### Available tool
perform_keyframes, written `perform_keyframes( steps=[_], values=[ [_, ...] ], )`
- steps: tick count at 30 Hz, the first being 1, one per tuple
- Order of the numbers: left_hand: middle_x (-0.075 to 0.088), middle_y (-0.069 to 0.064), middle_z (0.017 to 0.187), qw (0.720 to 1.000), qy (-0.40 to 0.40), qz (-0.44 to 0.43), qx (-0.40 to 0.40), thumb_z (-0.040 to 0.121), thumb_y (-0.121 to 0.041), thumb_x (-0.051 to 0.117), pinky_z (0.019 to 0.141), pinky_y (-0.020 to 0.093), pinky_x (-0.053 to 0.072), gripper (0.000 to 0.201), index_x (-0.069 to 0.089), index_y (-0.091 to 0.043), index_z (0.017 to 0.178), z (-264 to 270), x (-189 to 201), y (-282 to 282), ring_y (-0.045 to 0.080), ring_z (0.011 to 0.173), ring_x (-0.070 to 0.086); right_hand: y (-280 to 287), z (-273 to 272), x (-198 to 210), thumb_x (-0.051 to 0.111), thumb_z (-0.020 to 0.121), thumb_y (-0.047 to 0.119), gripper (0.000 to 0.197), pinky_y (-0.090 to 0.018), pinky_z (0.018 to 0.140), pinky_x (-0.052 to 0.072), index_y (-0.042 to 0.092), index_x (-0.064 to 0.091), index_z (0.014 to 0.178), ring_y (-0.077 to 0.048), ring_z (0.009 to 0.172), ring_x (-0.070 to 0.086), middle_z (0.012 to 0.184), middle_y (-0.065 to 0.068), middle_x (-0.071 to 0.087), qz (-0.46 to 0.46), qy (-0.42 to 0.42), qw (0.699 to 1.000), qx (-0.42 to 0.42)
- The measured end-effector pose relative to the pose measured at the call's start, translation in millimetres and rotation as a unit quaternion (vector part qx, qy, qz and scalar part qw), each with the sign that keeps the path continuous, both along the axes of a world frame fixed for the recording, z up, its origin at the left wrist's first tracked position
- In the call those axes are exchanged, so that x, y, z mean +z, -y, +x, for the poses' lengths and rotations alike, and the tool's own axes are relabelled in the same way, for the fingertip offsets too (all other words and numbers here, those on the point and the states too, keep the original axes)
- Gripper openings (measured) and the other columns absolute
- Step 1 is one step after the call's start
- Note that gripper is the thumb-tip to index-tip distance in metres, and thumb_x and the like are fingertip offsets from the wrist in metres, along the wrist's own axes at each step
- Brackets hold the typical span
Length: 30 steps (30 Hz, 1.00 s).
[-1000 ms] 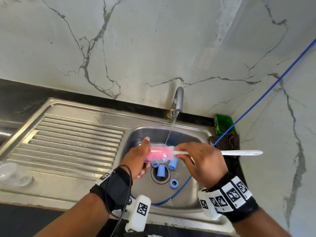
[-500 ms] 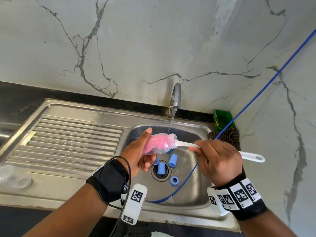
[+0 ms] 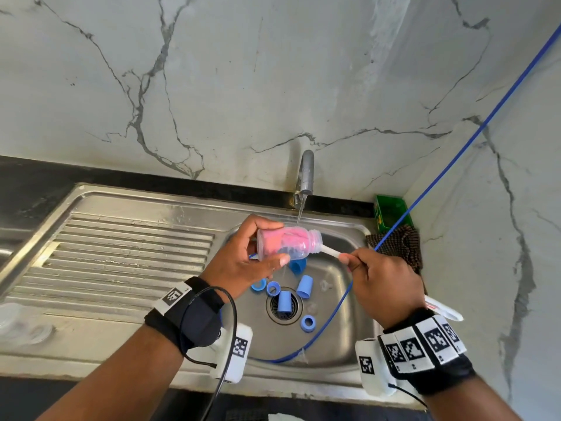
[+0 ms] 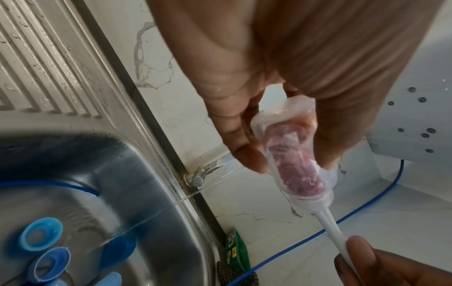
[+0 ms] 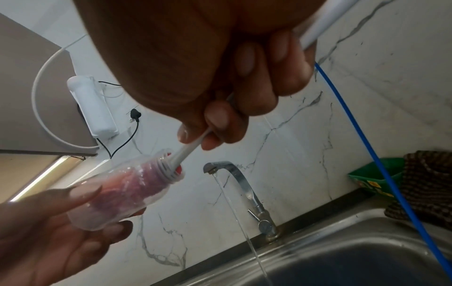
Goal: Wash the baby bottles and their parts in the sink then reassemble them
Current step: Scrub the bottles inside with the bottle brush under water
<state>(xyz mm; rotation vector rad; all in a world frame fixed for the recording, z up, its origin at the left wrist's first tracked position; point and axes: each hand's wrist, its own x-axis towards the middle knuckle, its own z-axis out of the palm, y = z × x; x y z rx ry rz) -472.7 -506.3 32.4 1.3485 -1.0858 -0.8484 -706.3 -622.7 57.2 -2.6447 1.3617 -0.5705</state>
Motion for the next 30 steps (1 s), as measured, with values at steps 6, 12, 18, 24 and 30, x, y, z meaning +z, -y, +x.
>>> perform_keyframes(
  steps=[6,12,18,24,30],
  values=[
    [0.058,-0.009,0.129,0.998,0.045,-0.046,0.0,0.074,-0.042,0.079,0.088,0.027,0.056,0.026,0.066,-0.027,0.091,-1,-1,-4,0.013,0.127,0.054,-7,5,-2,0.041,0.096,0.062,0.046,-0.032,0.06,0.034,0.023,0.066,0.091,-0.037,0.081,0.065,0.081,-0.004,0.07,0.034,-0.048,0.998,-0.002],
    [0.066,0.01,0.124,0.966,-0.243,-0.006,0.093,0.052,-0.076,0.082,0.087,0.051,0.058,0.084,0.059,-0.02,0.11,0,5,4,0.031,0.113,0.067,-11,-4,-17,0.043,0.1,0.054,0.047,-0.023,0.043,0.026,0.022,0.06,0.07,-0.025,0.043,0.053,0.056,0.002,0.057,-0.121,0.033,0.989,0.079],
    [0.071,0.02,0.087,0.928,-0.276,0.247,-0.036,0.074,-0.076,0.056,0.036,0.018,0.036,0.08,0.061,-0.01,0.118,-11,15,-3,0.011,0.038,0.049,-5,-12,-19,0.054,0.102,0.039,0.035,-0.033,0.047,0.041,0.018,0.072,0.081,-0.025,0.053,0.055,0.066,0.002,0.062,-0.274,0.069,0.949,0.137],
    [0.063,0.015,0.074,0.983,-0.158,0.097,-0.003,0.087,-0.046,0.066,0.041,0.021,0.029,0.043,0.064,-0.012,0.113,-19,9,-2,0.013,0.045,0.037,-4,-10,-21,0.043,0.102,0.043,0.042,-0.028,0.041,0.035,0.019,0.066,0.075,-0.032,0.046,0.056,0.059,-0.001,0.061,-0.171,0.054,0.982,0.06],
    [0.069,0.005,0.104,1.0,-0.008,0.024,-0.013,0.07,-0.041,0.085,0.05,0.03,0.051,0.054,0.06,-0.024,0.115,2,13,-8,0.015,0.059,0.061,-8,0,-9,0.039,0.095,0.057,0.046,-0.027,0.05,0.03,0.023,0.064,0.076,-0.034,0.054,0.061,0.058,-0.001,0.063,-0.066,0.019,0.997,0.028]
  ],
)
